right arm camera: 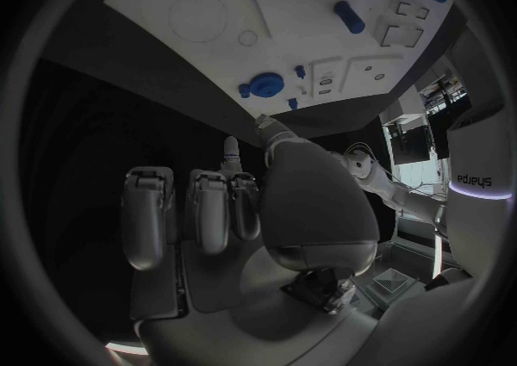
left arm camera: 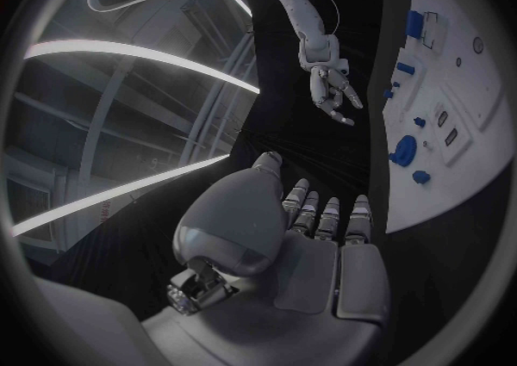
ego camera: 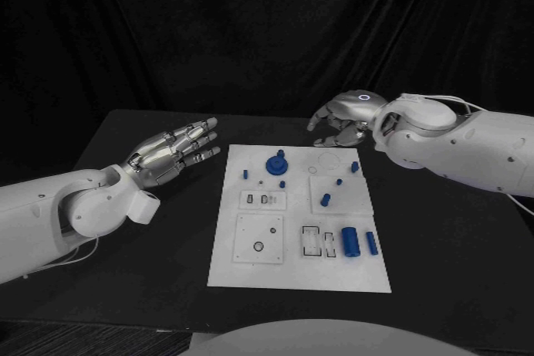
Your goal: Assemble the parts on the task board
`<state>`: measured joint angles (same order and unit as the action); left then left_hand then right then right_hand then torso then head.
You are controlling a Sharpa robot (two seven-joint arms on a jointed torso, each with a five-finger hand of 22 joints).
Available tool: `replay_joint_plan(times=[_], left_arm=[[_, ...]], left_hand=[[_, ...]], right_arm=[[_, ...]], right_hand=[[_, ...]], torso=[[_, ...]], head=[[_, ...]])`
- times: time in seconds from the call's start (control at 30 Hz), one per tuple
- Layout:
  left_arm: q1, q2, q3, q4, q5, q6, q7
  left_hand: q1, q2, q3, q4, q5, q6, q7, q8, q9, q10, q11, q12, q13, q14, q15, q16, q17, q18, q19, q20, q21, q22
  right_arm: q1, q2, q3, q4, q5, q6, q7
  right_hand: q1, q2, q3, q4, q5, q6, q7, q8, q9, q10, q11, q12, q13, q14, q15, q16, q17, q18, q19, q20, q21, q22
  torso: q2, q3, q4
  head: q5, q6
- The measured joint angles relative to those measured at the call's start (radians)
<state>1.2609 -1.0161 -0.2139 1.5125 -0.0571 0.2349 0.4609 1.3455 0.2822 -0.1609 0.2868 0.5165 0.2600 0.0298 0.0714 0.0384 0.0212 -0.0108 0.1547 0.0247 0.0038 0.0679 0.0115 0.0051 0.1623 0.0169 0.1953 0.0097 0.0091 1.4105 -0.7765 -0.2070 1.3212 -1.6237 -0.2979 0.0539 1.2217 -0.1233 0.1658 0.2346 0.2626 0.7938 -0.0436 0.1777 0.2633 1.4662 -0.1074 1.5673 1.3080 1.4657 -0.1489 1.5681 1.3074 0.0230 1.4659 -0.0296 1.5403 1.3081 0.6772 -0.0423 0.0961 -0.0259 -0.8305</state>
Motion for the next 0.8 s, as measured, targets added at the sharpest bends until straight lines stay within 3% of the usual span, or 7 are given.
replay_joint_plan(times=[0.13, 0.3, 0.47, 0.53, 0.67, 0.8], left_arm=[[-0.001, 0.0, 0.0, 0.0, 0.0, 0.0, -0.001], [-0.003, 0.002, 0.0, 0.0, 0.0, 0.0, -0.002], [-0.006, 0.008, 0.0, -0.002, 0.0, 0.001, -0.002], [-0.007, 0.01, 0.0, -0.003, 0.0, 0.001, -0.002], [-0.009, 0.013, 0.0, -0.005, 0.0, 0.003, 0.0], [-0.01, 0.015, 0.0, -0.007, 0.0, 0.006, 0.002]], left_hand=[[0.001, -0.001, 0.0, 0.0, 0.0, 0.0, 0.0, 0.0, 0.0, 0.0, 0.0, 0.0, 0.0, 0.004, 0.004, 0.0, 0.0, 0.0, 0.0, 0.0, 0.0, 0.0], [0.001, -0.001, 0.0, 0.0, 0.0, 0.008, 0.0, 0.004, 0.0, 0.0, 0.0, 0.003, 0.0, 0.004, 0.004, 0.0, 0.0, 0.0, 0.0, 0.0, 0.0, 0.0], [0.005, 0.003, 0.003, -0.003, 0.006, 0.012, 0.002, 0.004, 0.001, 0.0, 0.0, 0.007, 0.0, 0.004, 0.004, 0.003, 0.001, 0.0, 0.0, 0.0, 0.0, 0.0], [0.01, -0.001, 0.004, -0.005, 0.009, 0.012, 0.002, 0.008, 0.001, 0.0, 0.0, 0.007, 0.001, 0.004, 0.004, 0.004, 0.001, 0.0, 0.004, 0.004, 0.004, 0.001], [0.01, -0.001, 0.007, -0.007, 0.013, 0.012, 0.002, 0.008, 0.001, 0.001, 0.001, 0.011, 0.001, 0.004, 0.004, 0.004, 0.001, 0.0, 0.004, 0.004, 0.004, 0.001], [0.014, -0.004, 0.007, -0.007, 0.015, 0.015, 0.006, 0.008, 0.001, 0.003, 0.003, 0.011, 0.001, 0.004, 0.004, 0.004, 0.001, 0.0, 0.004, 0.004, 0.004, 0.001]], right_arm=[[-0.002, -0.062, -0.001, 0.011, 0.0, -0.012, -0.015], [-0.028, -0.111, -0.001, 0.012, 0.0, -0.036, -0.029], [-0.056, -0.143, -0.002, 0.006, 0.0, -0.068, -0.031], [-0.064, -0.148, -0.002, -0.001, 0.0, -0.077, -0.031], [-0.08, -0.154, -0.002, -0.012, 0.0, -0.09, -0.031], [-0.092, -0.155, -0.002, -0.017, 0.0, -0.092, -0.031]], right_hand=[[0.022, -0.018, -0.019, 0.025, -0.025, -0.009, -0.009, -0.035, -0.034, 0.0, -0.01, 0.0, 0.0, 0.0, -0.009, -0.006, 0.0, 0.0, 0.001, -0.01, -0.008, 0.0], [0.039, -0.035, -0.043, 0.057, -0.056, -0.009, -0.009, -0.049, -0.059, 0.0, -0.009, 0.0, 0.0, 0.0, -0.009, -0.011, 0.0, 0.0, 0.001, -0.01, -0.013, 0.0], [0.025, -0.048, -0.055, 0.06, -0.083, -0.006, -0.006, -0.065, -0.075, 0.0, -0.009, 0.0, 0.0, 0.0, -0.009, -0.011, 0.0, 0.0, 0.001, -0.01, -0.014, 0.0], [0.023, -0.051, -0.057, 0.062, -0.099, -0.013, -0.012, -0.076, -0.085, 0.0, -0.009, 0.0, 0.0, 0.0, -0.009, -0.011, 0.0, 0.0, 0.001, -0.01, -0.016, 0.0], [0.018, -0.056, -0.06, 0.059, -0.113, -0.013, -0.013, -0.076, -0.094, 0.0, -0.009, 0.0, 0.0, 0.0, -0.009, -0.016, 0.0, 0.0, -0.003, -0.013, -0.016, 0.0], [0.018, -0.056, -0.06, 0.059, -0.113, 0.0, 0.0, -0.076, -0.098, 0.0, -0.009, 0.0, 0.0, 0.0, -0.009, -0.016, 0.0, 0.0, -0.003, -0.013, -0.016, 0.0]], torso=[[0.0, 0.0, 0.0], [-0.001, -0.0003, -0.0002], [-0.005, -0.0004, -0.0016], [-0.006, -0.0003, -0.003], [-0.007, 0.0002, -0.0048], [-0.008, 0.0009, -0.006]], head=[[-0.007, 0.005], [-0.015, 0.009], [-0.02, 0.005], [-0.021, 0.004], [-0.022, 0.001], [-0.022, 0.001]])
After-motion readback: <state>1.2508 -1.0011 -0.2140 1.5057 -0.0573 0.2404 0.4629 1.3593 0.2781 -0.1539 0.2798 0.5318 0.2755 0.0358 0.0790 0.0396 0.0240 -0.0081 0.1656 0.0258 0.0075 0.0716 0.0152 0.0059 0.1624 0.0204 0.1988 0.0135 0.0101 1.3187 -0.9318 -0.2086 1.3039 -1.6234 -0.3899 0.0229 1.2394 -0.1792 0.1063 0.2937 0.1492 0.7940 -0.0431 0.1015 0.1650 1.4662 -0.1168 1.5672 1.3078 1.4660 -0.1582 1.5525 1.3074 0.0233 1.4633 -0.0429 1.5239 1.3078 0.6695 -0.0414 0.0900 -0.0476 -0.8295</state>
